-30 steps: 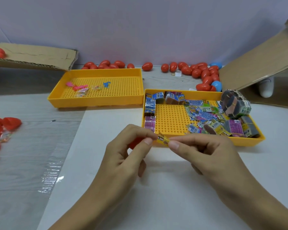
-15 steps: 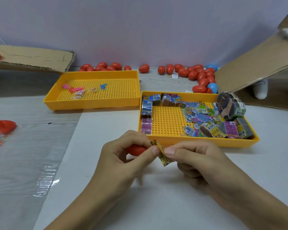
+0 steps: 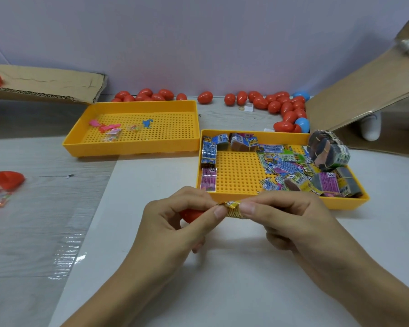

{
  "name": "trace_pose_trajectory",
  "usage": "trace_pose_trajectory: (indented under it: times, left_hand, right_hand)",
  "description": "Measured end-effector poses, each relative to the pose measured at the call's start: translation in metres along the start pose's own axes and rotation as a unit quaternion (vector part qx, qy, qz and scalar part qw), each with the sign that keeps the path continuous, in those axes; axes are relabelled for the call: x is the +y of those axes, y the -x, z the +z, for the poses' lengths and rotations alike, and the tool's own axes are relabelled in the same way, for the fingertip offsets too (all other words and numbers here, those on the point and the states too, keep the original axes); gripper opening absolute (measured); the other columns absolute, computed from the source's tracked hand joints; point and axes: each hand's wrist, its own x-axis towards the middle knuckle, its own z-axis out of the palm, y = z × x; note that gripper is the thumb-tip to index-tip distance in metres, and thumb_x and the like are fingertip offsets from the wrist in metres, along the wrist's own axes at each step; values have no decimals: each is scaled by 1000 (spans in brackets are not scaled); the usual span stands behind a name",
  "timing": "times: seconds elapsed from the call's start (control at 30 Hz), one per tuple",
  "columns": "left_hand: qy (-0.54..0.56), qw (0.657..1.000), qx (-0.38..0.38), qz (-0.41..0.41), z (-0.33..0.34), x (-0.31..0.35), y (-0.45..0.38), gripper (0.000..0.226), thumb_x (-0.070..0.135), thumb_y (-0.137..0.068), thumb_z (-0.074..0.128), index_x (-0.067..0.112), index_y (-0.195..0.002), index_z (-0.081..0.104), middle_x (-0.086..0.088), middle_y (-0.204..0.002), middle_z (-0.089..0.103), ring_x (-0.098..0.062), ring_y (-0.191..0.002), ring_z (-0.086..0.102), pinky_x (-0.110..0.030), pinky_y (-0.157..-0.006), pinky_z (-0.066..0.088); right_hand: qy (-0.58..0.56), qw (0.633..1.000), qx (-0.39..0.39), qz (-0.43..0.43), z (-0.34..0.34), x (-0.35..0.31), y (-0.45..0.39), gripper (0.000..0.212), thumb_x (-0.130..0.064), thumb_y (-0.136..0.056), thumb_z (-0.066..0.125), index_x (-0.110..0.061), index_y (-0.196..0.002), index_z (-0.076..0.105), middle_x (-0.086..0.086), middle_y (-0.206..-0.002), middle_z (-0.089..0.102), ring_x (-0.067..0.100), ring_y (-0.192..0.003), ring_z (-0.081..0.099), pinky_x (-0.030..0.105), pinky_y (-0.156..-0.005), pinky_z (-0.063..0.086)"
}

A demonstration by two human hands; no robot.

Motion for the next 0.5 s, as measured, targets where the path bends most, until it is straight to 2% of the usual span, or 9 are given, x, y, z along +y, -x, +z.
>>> trace_pose_trajectory:
  times: [0.1,0.2,0.23,0.27,0.33,0.4,0.43,0.5]
  left_hand:
    - [24,1000,-9,-9,-1,1,1,17,27,-69,78,10,-71,76,-4,-84,66,-23,-56,46,-25,-46,39]
    - [71,997,-30,-17,-1,2,2,13,22,-69,77,9,-70,75,-4,-85,64,-23,-61,48,-25,-47,39]
    - [86,995,-38,-19,-1,3,2,12,21,-70,76,9,-70,74,-5,-85,64,-20,-62,49,-24,-47,39]
    - [95,994,-44,-21,-1,3,3,11,20,-70,75,9,-69,74,-5,-86,64,-19,-62,50,-24,-47,39]
    - [82,995,-52,-16,-1,4,3,11,21,-71,74,9,-70,74,-4,-87,64,-21,-60,48,-24,-48,40]
    - [38,998,-58,2,0,4,4,12,23,-73,73,11,-71,74,-2,-88,64,-18,-57,49,-24,-50,41]
    - [13,998,-62,14,0,4,4,13,24,-75,73,12,-73,74,-1,-89,64,-10,-58,52,-23,-52,42]
    - [-16,997,-69,30,1,3,5,13,24,-77,71,12,-79,76,1,-93,64,-9,-62,59,-20,-59,46]
  right_hand:
    - [2,1000,18,-14,0,0,0,33,-36,-56,79,-11,-78,80,-2,-52,47,6,-45,32,14,-41,26]
    - [-5,1000,3,4,-1,-1,0,31,-28,-52,89,-11,-78,80,20,-63,47,8,-48,38,18,-41,27]
    - [4,1000,3,1,-1,-1,0,31,-30,-53,87,-13,-78,81,24,-67,53,10,-51,42,20,-41,30]
    - [20,1000,5,-13,-1,-1,0,27,-32,-56,84,-16,-78,81,22,-72,62,12,-53,46,21,-41,33]
    - [59,996,11,-61,1,0,2,19,-29,-63,80,-23,-81,81,8,-80,72,9,-57,58,20,-43,42]
    - [91,990,19,-103,4,2,5,19,-27,-71,85,-30,-89,80,-2,-85,75,9,-69,68,21,-47,49]
    - [99,988,28,-118,6,3,6,20,-27,-74,85,-32,-92,79,-3,-86,76,11,-72,70,22,-48,51]
    - [116,980,59,-149,8,5,7,19,-25,-75,78,-35,-92,78,-5,-83,75,13,-71,69,24,-49,54]
